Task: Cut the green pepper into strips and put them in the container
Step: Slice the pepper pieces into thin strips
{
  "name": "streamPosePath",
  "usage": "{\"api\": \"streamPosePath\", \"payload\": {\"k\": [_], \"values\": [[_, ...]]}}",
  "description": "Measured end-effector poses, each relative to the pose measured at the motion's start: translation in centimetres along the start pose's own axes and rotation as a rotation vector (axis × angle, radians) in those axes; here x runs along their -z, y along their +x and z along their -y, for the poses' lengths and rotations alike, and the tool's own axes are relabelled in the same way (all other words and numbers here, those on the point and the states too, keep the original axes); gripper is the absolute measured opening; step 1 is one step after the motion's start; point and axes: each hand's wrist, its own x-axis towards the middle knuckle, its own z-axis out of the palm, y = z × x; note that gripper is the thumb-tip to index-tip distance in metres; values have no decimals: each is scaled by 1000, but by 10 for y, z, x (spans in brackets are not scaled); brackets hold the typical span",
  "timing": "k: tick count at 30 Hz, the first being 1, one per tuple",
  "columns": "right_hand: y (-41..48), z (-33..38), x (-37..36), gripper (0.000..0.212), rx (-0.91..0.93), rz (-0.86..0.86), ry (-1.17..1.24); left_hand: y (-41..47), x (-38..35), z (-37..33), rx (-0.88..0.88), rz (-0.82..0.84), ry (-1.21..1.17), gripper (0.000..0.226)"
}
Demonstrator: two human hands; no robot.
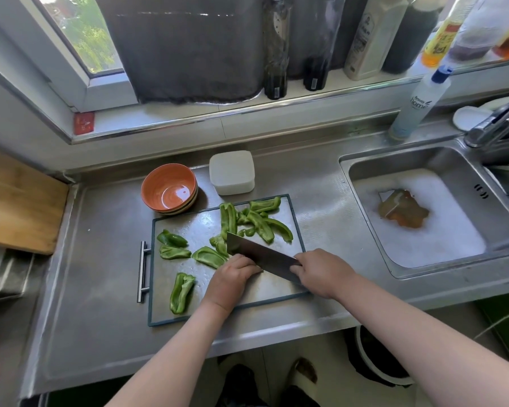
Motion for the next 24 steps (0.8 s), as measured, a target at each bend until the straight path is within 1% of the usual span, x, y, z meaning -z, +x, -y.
{"api": "streamPosePath", "payload": {"k": [3, 7, 11, 14, 15, 17, 18, 20, 21, 23, 24], "values": [[-2, -2, 3, 26, 0, -19, -33, 0, 1, 1, 21, 16, -9, 21], [-10, -6, 6, 24, -4, -27, -40, -5, 6, 5, 23, 59, -19, 12], [-14, -5, 16, 26, -29, -75, -18, -14, 18, 9, 80, 41, -51, 7], [-12, 1, 20, 25, -47, -130, 13, -21, 32, 18, 131, 74, -18, 15], [-11, 4, 21, 25, -53, -148, 21, -23, 37, 23, 125, 80, 0, 13], [-6, 10, 21, 27, -60, -178, 33, -24, 49, 30, 115, 109, 11, 18], [-3, 13, 21, 28, -65, -190, 36, -23, 54, 32, 110, 124, 6, 16], [2, 21, 20, 30, -76, -213, 46, -20, 62, 36, 115, 94, 2, 9], [4, 26, 19, 31, -82, -230, 64, -18, 64, 39, 145, 46, 7, 11], [8, 34, 17, 31, -95, -255, 117, -9, 69, 44, 291, -63, 20, 17], [10, 38, 16, 31, -101, -261, 140, -2, 70, 48, 376, -90, 43, 22]]}}
